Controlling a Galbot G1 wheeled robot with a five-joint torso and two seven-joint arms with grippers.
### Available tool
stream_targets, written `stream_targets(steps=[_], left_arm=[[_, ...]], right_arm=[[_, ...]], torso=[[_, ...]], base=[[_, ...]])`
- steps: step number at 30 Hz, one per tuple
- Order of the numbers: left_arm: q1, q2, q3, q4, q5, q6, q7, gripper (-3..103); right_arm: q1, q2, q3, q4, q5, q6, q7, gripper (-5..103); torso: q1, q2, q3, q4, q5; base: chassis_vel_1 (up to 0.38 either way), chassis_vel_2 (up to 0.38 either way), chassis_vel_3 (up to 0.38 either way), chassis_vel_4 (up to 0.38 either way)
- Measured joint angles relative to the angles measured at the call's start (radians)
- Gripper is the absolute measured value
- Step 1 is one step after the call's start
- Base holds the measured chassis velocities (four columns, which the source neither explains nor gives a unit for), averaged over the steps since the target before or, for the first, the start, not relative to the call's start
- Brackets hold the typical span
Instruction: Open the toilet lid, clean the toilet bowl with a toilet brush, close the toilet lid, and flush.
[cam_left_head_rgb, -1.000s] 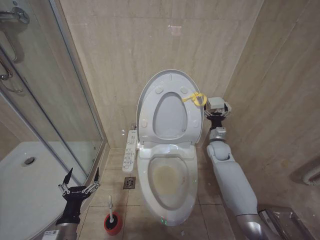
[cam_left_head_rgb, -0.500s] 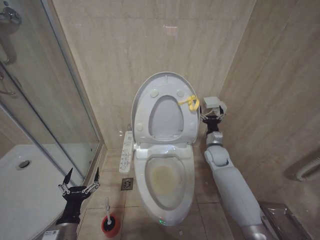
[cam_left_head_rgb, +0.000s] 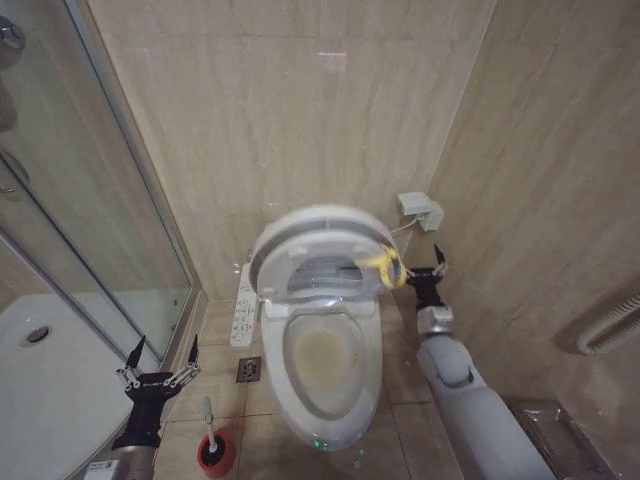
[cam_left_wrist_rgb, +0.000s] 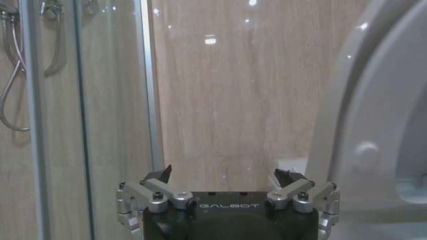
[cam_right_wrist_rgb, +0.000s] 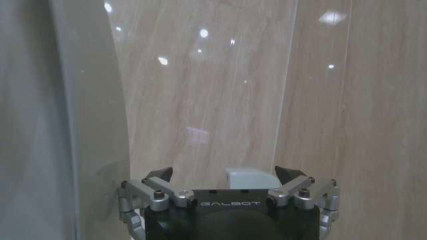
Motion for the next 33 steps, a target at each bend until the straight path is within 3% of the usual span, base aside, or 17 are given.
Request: stream_targets(steps=[9, 13, 15, 18, 33], left_arm=[[0.000, 0.000, 0.000, 0.000, 0.000, 0.000, 0.000, 100], [0.000, 0.000, 0.000, 0.000, 0.000, 0.000, 0.000, 100], [0.000, 0.000, 0.000, 0.000, 0.000, 0.000, 0.000, 100], [0.000, 0.000, 0.000, 0.000, 0.000, 0.000, 0.000, 100], [0.000, 0.000, 0.000, 0.000, 0.000, 0.000, 0.000, 100]], right_arm=[[-0.188, -0.014, 0.069, 0.146, 0.015, 0.002, 0.010, 100], [-0.215, 0.002, 0.080, 0.177, 0.013, -0.012, 0.022, 100], [-0.218, 0.004, 0.085, 0.179, 0.011, -0.013, 0.023, 100], [-0.229, -0.003, 0.096, 0.191, 0.023, -0.025, 0.020, 100], [-0.304, -0.009, 0.177, 0.230, 0.048, -0.037, -0.015, 100]], torso=[[0.000, 0.000, 0.000, -0.0001, -0.0005], [0.000, 0.000, 0.000, -0.0006, -0.0004], [0.000, 0.000, 0.000, 0.0006, -0.0002], [0.000, 0.000, 0.000, -0.0007, -0.0005], [0.000, 0.000, 0.000, -0.0011, -0.0005]], base=[[0.000, 0.000, 0.000, 0.000], [0.000, 0.000, 0.000, 0.000], [0.000, 0.000, 0.000, 0.000], [0.000, 0.000, 0.000, 0.000], [0.000, 0.000, 0.000, 0.000]])
